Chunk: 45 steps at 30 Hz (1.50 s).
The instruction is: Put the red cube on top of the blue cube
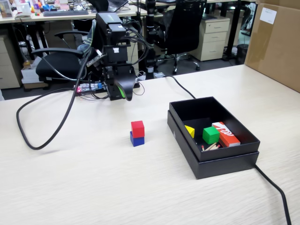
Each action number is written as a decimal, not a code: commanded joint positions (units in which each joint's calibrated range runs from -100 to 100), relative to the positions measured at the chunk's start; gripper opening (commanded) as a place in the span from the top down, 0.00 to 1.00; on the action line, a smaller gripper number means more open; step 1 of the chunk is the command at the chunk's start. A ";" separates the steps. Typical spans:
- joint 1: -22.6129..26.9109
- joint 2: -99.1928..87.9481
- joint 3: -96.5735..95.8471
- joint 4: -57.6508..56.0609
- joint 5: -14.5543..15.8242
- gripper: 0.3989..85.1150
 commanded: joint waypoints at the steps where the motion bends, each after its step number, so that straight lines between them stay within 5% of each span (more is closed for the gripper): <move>1: 0.05 -11.06 -8.29 7.27 0.05 0.42; 7: -0.10 -17.72 -26.52 26.53 0.00 0.42; 27: -0.34 -19.67 -53.90 59.71 -1.51 0.41; 45: -0.15 -19.90 -56.34 60.40 -2.15 0.42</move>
